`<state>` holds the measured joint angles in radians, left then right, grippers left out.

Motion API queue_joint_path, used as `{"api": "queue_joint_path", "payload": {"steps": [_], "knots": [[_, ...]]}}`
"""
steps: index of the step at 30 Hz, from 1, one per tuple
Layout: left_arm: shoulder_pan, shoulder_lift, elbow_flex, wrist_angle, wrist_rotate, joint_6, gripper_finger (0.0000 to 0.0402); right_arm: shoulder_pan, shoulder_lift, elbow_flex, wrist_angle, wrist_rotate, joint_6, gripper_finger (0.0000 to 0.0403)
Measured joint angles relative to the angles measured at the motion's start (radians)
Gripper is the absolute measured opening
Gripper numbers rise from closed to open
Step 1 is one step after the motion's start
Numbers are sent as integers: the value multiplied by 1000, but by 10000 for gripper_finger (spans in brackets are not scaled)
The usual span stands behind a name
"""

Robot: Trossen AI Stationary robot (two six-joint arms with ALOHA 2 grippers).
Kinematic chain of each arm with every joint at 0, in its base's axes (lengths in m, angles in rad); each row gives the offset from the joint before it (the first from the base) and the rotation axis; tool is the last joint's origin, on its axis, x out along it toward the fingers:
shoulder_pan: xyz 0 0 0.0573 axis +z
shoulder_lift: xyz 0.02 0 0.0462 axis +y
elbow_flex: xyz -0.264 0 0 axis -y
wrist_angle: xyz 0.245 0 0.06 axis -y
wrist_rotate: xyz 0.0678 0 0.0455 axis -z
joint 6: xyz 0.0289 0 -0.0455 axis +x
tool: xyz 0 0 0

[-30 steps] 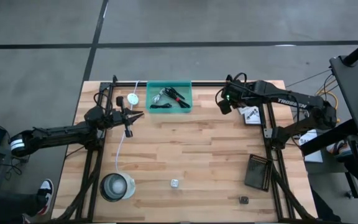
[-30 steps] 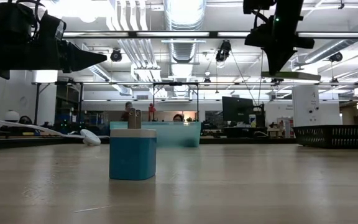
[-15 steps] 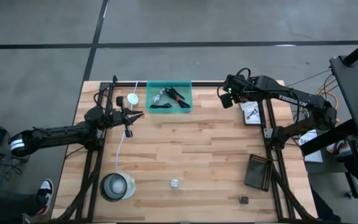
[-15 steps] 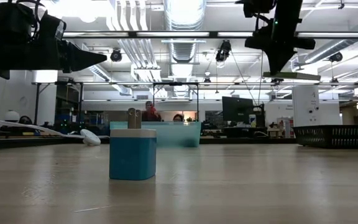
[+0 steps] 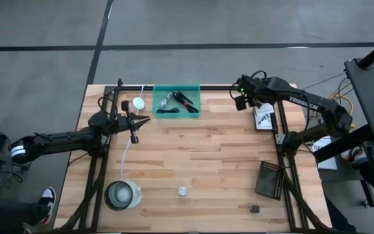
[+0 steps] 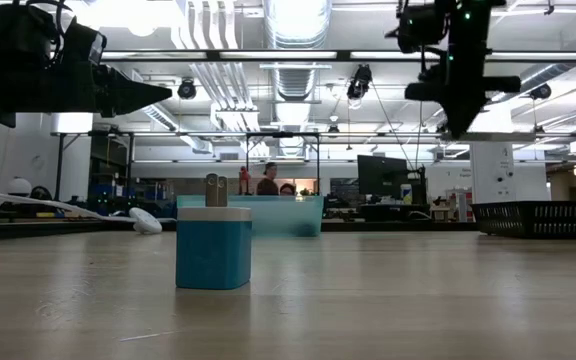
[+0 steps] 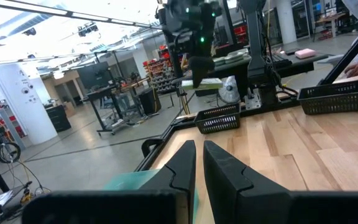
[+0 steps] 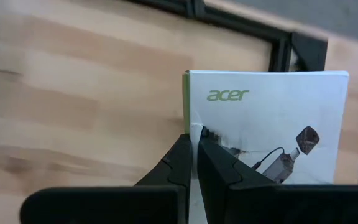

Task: Pick and place items into bin
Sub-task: Put the card reader box into the top black bin

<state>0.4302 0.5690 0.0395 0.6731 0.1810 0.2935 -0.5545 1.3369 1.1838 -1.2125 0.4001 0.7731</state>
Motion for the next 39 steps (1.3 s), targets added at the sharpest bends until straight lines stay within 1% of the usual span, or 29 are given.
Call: {"api": "queue_joint_path", "payload": {"steps": [4,8,16,22,30,39], "knots": [[0,0,0,0,0,0,15,-40,0,-74,0,-60,28,8],[0,0,0,0,0,1,15,-57,0,-142,6,-65,35,8],[0,0,0,0,0,1,15,-92,0,-256,162,-80,-11,8],[0,0,0,0,0,1,15,-138,0,-296,174,-85,-8,8],[0,0,0,-1,0,1,15,-186,0,-341,238,-92,5,8],[0,0,0,-2,0,1,15,-195,0,-347,239,-98,2,8]]}}
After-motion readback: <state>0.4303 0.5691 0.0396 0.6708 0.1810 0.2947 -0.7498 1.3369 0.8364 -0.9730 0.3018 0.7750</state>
